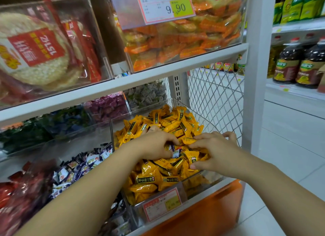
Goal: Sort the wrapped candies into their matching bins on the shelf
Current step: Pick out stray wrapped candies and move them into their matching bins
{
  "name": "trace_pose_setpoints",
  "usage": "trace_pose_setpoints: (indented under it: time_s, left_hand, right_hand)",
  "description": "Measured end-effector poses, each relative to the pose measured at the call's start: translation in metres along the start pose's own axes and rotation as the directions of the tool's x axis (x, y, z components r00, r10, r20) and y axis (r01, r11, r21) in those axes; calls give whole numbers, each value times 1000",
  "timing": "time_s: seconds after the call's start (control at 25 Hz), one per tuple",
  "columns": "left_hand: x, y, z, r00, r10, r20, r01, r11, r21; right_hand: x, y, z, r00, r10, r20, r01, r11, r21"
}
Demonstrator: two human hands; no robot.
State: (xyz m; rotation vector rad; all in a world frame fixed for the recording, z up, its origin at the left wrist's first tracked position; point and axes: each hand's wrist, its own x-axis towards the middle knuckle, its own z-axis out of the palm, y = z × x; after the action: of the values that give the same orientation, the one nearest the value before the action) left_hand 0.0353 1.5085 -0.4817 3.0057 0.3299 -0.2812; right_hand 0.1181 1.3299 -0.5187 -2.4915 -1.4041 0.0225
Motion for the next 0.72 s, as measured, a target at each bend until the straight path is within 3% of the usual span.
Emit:
trace_pose_setpoints:
  time_s: [0.28, 0.72]
  left_hand:
    - [15, 8, 5, 997, -52, 63, 41, 985, 167]
    - [11, 10, 2, 989, -22, 147, -4, 984, 177]
  right_hand:
    - [0, 0, 0, 1000, -3, 10, 3, 1000, 2]
    - [1, 0, 0, 1000, -10, 20, 10, 1000, 8]
